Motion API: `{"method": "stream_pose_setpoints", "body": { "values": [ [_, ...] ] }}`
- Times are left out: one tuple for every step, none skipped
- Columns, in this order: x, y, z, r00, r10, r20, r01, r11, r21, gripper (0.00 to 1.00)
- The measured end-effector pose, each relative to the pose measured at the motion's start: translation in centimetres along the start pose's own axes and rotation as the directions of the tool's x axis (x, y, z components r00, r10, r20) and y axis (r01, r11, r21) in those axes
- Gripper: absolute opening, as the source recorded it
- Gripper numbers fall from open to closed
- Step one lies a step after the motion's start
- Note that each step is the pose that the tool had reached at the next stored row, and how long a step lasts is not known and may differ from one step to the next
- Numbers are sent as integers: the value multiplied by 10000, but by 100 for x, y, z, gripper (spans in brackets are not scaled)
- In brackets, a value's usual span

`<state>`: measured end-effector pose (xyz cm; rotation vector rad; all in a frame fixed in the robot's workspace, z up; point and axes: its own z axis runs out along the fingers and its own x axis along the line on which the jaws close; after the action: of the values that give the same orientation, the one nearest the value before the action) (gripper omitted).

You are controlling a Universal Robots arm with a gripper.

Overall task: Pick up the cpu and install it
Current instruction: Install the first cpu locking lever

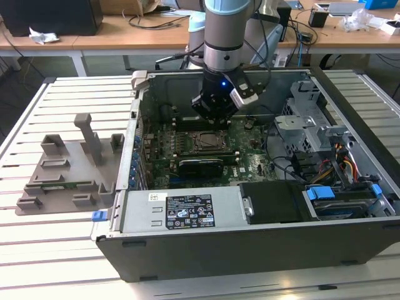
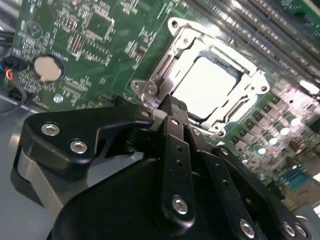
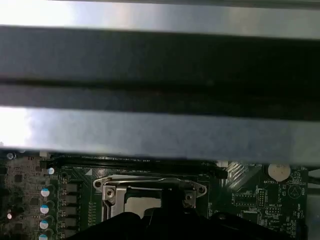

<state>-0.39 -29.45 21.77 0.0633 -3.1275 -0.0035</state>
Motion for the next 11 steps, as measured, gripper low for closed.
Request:
{"method": "stream_pose_setpoints", "body": {
  "values": [
    [1, -22, 0, 10000, 0, 1, 0, 10000, 0, 11],
    [2, -39, 0, 10000, 0, 0, 0, 10000, -1, 11],
    [2, -53, 0, 10000, 0, 0, 0, 10000, 1, 11],
    [2, -60, 0, 10000, 0, 0, 0, 10000, 0, 11],
    [3, -64, 1, 10000, 1, 1, -1, 10000, 0, 11],
    [3, -66, 1, 10000, 1, 1, -1, 10000, 4, 11],
    [3, -67, 0, 10000, 0, 0, 0, 10000, 7, 11],
    [3, -70, -1, 10000, 0, -1, 0, 10000, 9, 11],
    [3, -70, -1, 10000, 1, -1, -1, 10000, 10, 11],
    [3, -71, -4, 10000, 0, -1, 0, 10000, 13, 11],
    [3, -71, -17, 10000, 0, -1, 0, 10000, 16, 11]
  ]
}}
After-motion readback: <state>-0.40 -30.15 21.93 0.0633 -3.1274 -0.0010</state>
